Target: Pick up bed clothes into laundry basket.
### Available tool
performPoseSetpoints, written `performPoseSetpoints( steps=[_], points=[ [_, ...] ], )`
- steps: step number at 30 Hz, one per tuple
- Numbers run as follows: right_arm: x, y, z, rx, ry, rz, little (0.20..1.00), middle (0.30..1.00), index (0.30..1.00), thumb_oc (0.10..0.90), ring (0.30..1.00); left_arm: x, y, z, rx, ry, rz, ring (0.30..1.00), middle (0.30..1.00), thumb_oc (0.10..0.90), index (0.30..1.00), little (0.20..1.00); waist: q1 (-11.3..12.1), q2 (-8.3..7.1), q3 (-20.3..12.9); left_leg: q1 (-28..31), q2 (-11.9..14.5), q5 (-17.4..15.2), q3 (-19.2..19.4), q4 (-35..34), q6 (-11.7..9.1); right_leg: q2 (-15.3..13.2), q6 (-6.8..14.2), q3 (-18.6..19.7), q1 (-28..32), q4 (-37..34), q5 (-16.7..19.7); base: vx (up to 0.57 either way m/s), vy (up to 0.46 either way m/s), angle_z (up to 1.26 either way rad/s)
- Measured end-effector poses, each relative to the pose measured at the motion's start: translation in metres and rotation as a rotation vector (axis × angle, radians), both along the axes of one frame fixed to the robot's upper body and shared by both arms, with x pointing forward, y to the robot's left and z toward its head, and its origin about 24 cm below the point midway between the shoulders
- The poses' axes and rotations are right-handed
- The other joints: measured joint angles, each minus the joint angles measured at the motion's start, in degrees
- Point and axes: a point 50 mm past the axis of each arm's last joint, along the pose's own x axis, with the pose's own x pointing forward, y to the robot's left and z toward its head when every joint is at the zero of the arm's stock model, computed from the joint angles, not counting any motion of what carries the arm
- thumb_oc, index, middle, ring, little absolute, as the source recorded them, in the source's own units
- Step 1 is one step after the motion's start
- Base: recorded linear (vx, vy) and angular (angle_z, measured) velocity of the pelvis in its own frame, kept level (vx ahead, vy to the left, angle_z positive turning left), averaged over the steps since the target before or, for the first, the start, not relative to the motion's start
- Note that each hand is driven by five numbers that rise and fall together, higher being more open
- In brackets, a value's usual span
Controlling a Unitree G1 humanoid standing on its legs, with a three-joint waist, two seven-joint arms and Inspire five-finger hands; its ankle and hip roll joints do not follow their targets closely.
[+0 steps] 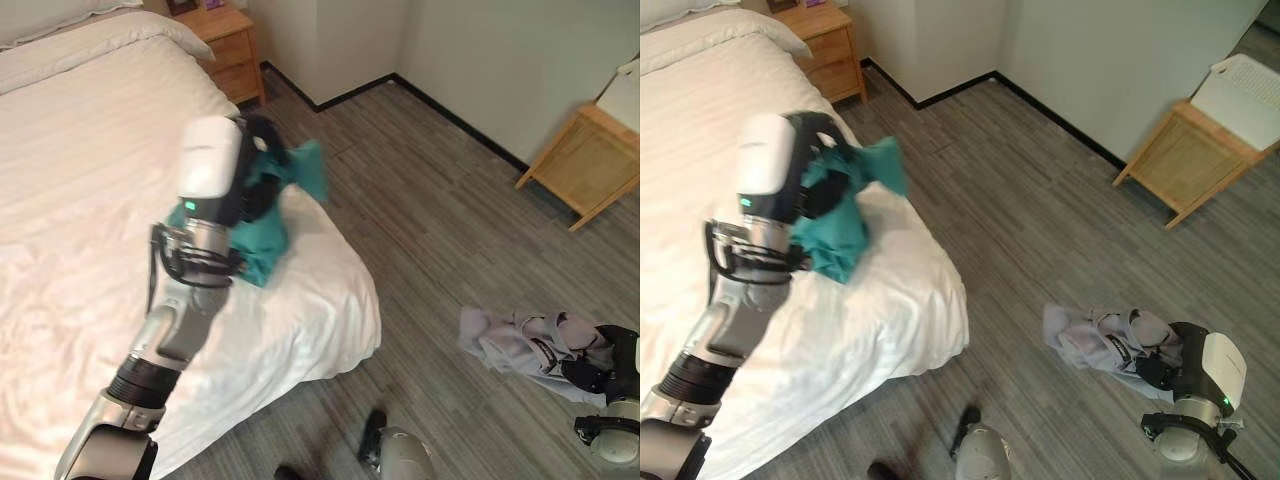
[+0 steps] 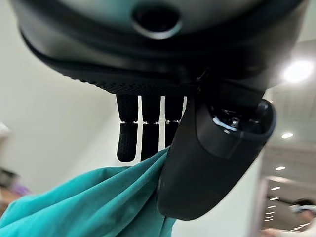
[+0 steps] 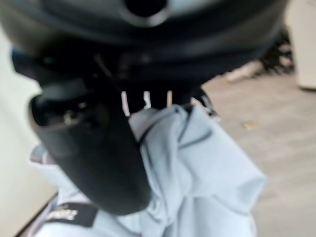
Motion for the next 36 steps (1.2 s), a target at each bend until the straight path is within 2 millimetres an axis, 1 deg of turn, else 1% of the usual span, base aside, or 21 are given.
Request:
performPoseSetpoints(
  steps=[2, 3, 4, 6, 7, 10, 11, 12, 14, 17, 18, 21, 22, 24, 26, 27, 28, 29, 31, 33, 36],
  points=[
    [0.023, 0.01, 0.018, -0.028, -0.088, 0.043, 0.3, 0.3, 0.3, 0.4, 0.3, 0.0, 0.001, 0.004, 0.002, 0.014, -0.017, 0.3, 0.3, 0.4, 0.3, 0.3, 2.2, -2.18, -2.5, -6.5, -4.5, -2.8, 1.9, -4.0, 2.6, 4.3, 2.2, 6.2, 0.1, -15.1, 5.2, -0.34, -0.184, -2.08],
    [0.05, 0.024, 0.031, -0.017, -0.172, 0.086, 0.3, 0.3, 0.3, 0.4, 0.3, -0.001, 0.005, 0.011, 0.0, -0.003, -0.02, 0.3, 0.3, 0.4, 0.3, 0.3, 4.0, -1.08, -0.6, -5.8, -4.6, 4.5, 3.5, -11.3, 3.8, 7.4, 4.6, 9.3, -1.2, -15.2, 4.8, -0.11, -0.058, -2.0],
    [0.051, 0.029, 0.03, -0.005, -0.18, 0.098, 0.3, 0.3, 0.3, 0.4, 0.3, 0.003, 0.002, 0.006, 0.007, 0.027, -0.025, 0.3, 0.3, 0.4, 0.3, 0.3, 3.3, -1.56, -0.5, -4.9, -3.9, 4.3, 3.6, -10.2, 2.8, 4.4, 2.0, 5.5, -1.3, -9.6, 0.9, 0.0, 0.01, -1.47],
    [0.038, 0.027, 0.027, -0.038, -0.147, 0.112, 0.3, 0.3, 0.3, 0.4, 0.3, 0.006, -0.012, -0.009, -0.022, 0.09, -0.06, 0.3, 0.3, 0.4, 0.3, 0.3, 2.6, -1.46, -0.7, -2.9, -3.0, 3.0, 3.7, -8.1, 2.4, -2.2, 3.1, 2.2, 1.7, -2.8, 0.1, -0.16, -0.144, -0.29],
    [0.025, 0.027, 0.014, -0.029, -0.095, 0.109, 0.3, 0.3, 0.3, 0.4, 0.3, 0.004, -0.01, -0.015, -0.003, 0.112, -0.062, 0.3, 0.3, 0.4, 0.3, 0.3, 3.0, -3.26, -1.7, -1.2, -1.2, 2.1, 5.1, -4.7, 0.4, -5.0, 5.7, 2.8, 5.1, -4.5, 5.5, -0.61, -0.746, -0.59],
    [0.035, 0.044, 0.01, -0.051, -0.032, 0.193, 0.3, 0.3, 0.3, 0.4, 0.3, 0.004, 0.003, -0.022, -0.023, 0.141, -0.014, 0.3, 0.3, 0.4, 0.3, 0.3, 4.5, -3.6, -2.1, -6.2, 12.1, 1.4, 1.0, 18.8, 2.8, -0.1, -3.4, -3.8, 3.7, -6.9, 5.1, -0.48, -0.735, -1.6],
    [0.05, 0.075, 0.025, -0.101, -0.089, 0.357, 0.3, 0.3, 0.3, 0.4, 0.3, 0.007, 0.019, -0.032, -0.053, 0.189, 0.048, 0.3, 0.3, 0.4, 0.3, 0.3, 8.5, -3.82, -4.4, -3.9, 17.3, -0.1, 9.1, 26.7, -2.9, 5.0, -12.1, -0.8, 5.2, -21.0, 12.2, -0.34, -0.402, -2.74],
    [0.051, 0.086, 0.041, -0.141, -0.156, 0.426, 0.3, 0.3, 0.3, 0.4, 0.3, 0.01, 0.016, -0.036, -0.092, 0.207, 0.053, 0.3, 0.3, 0.4, 0.3, 0.3, 6.4, -3.19, -5.1, -4.2, 18.9, -4.2, 12.5, 25.2, -10.0, 6.6, -7.5, 2.9, 7.4, -24.7, 10.5, -0.33, -0.307, -2.22],
    [0.063, 0.095, 0.055, -0.169, -0.225, 0.462, 0.3, 0.3, 0.3, 0.4, 0.3, 0.011, -0.002, -0.04, -0.151, 0.227, -0.002, 0.3, 0.3, 0.4, 0.3, 0.3, 5.8, -1.86, -4.5, -5.9, 19.9, -5.0, 14.7, 19.5, -12.0, 7.8, -6.4, 7.0, 7.6, -24.7, 11.3, -0.28, -0.172, -0.98],
    [0.093, 0.127, 0.068, -0.196, -0.288, 0.571, 0.3, 0.3, 0.3, 0.4, 0.3, 0.002, -0.033, -0.06, -0.155, 0.31, -0.123, 0.3, 0.3, 0.4, 0.3, 0.3, 6.4, -3.89, -3.2, -9.6, 13.6, 1.9, 9.9, 2.8, -7.2, 5.8, -4.8, 13.5, 7.6, -23.2, 12.3, -0.3, -0.287, -1.6],
    [0.1, 0.143, 0.07, -0.216, -0.293, 0.639, 0.3, 0.3, 0.3, 0.4, 0.3, -0.004, -0.045, -0.072, -0.234, 0.365, -0.154, 0.3, 0.3, 0.4, 0.3, 0.3, 7.4, -0.27, -3.3, -2.4, 12.4, 12.5, 2.5, -2.0, -7.2, 7.8, -4.1, 10.4, 5.3, -19.8, 9.4, -0.1, -0.199, -2.1],
    [0.083, 0.174, 0.055, -0.189, -0.286, 0.783, 0.3, 0.3, 0.3, 0.4, 0.3, -0.005, -0.043, -0.077, -0.302, 0.397, -0.148, 0.3, 0.3, 0.4, 0.3, 0.3, 9.4, -3.08, -1.5, -0.7, 11.7, 9.1, -8.1, 7.9, -8.4, 8.0, -3.4, 11.7, 8.3, -24.8, 11.3, -0.11, -0.198, -1.57],
    [0.082, 0.177, 0.047, -0.205, -0.222, 0.821, 0.3, 0.3, 0.3, 0.4, 0.3, -0.005, -0.041, -0.077, -0.314, 0.409, -0.148, 0.3, 0.3, 0.4, 0.3, 0.3, 9.7, -4.85, -0.4, -4.4, 9.3, 5.1, -15.8, 15.7, -9.4, 4.3, -3.4, 15.0, 8.8, -24.8, 11.9, -0.02, -0.099, -0.94],
    [0.089, 0.151, 0.052, -0.285, -0.182, 0.77, 0.3, 0.3, 0.3, 0.4, 0.3, -0.005, -0.049, -0.07, -0.353, 0.399, -0.199, 0.3, 0.3, 0.4, 0.3, 0.3, 9.0, -4.65, 0.1, -2.9, 1.8, 2.5, -19.9, 12.5, -9.2, 0.7, -2.9, 15.5, 9.1, -24.8, 12.3, -0.04, -0.053, -0.15],
    [0.114, 0.119, 0.061, -0.33, -0.128, 0.642, 0.3, 0.3, 0.3, 0.4, 0.3, -0.002, -0.059, -0.056, -0.415, 0.363, -0.255, 0.3, 0.3, 0.4, 0.3, 0.3, 8.3, -3.52, 0.3, 3.1, -9.7, 2.0, -28.1, -4.8, -5.9, -2.2, -1.7, 16.1, 8.2, -24.1, 13.2, 0.01, -0.018, 0.24],
    [0.12, 0.105, 0.075, -0.367, -0.117, 0.597, 0.3, 0.3, 0.3, 0.4, 0.3, 0.0, -0.066, -0.046, -0.459, 0.345, -0.287, 0.3, 0.3, 0.4, 0.3, 0.3, 8.2, 1.11, 1.2, 5.8, -10.4, 11.5, -29.7, -10.2, -4.1, -0.6, -1.8, 15.7, 6.3, -20.4, 13.0, 0.05, -0.011, 0.13],
    [0.121, 0.095, 0.093, -0.395, -0.156, 0.562, 0.3, 0.3, 0.3, 0.4, 0.3, 0.002, -0.076, -0.035, -0.498, 0.323, -0.327, 0.3, 0.3, 0.4, 0.3, 0.3, 8.0, 5.09, 3.2, 6.5, -8.4, 7.9, -26.5, -10.4, -4.6, 1.1, -1.4, 14.5, 3.6, -15.3, 9.6, 0.07, -0.029, 0.06],
    [0.123, 0.1, 0.095, -0.343, -0.2, 0.551, 0.3, 0.3, 0.3, 0.4, 0.3, 0.007, -0.068, -0.025, -0.528, 0.288, -0.321, 0.3, 0.3, 0.4, 0.3, 0.3, 8.7, 5.15, 5.0, 7.2, -7.5, 5.6, -25.3, -9.3, -6.3, 6.9, -3.6, 14.4, 1.0, -13.7, 3.0, 0.07, -0.03, -0.06],
    [0.123, 0.12, 0.073, -0.27, -0.164, 0.613, 0.3, 0.3, 0.3, 0.4, 0.3, 0.012, -0.049, -0.035, -0.566, 0.333, -0.248, 0.3, 0.3, 0.4, 0.3, 0.3, 10.0, -0.7, 6.5, 4.2, -8.2, -1.7, -25.5, 6.0, -8.6, 9.7, -13.7, 17.1, 8.5, -23.8, 11.4, 0.07, -0.056, -0.3],
    [0.118, 0.124, 0.072, -0.271, -0.15, 0.647, 0.3, 0.3, 0.3, 0.4, 0.3, 0.011, -0.048, -0.039, -0.573, 0.361, -0.249, 0.3, 0.3, 0.4, 0.3, 0.3, 10.3, 0.52, 5.8, 0.3, -7.2, -5.5, -25.8, 6.0, -7.5, 9.9, -12.6, 18.7, 10.1, -24.6, 11.0, 0.09, -0.049, -0.31],
    [0.118, 0.124, 0.071, -0.264, -0.142, 0.65, 0.3, 0.3, 0.3, 0.4, 0.3, 0.012, -0.05, -0.036, -0.559, 0.369, -0.274, 0.3, 0.3, 0.4, 0.3, 0.3, 10.1, 1.3, 5.6, -4.8, -6.2, -2.2, -25.1, -1.9, -3.4, 11.0, -9.0, 19.9, 11.1, -24.6, 10.3, 0.07, -0.007, -0.22]
  ],
)
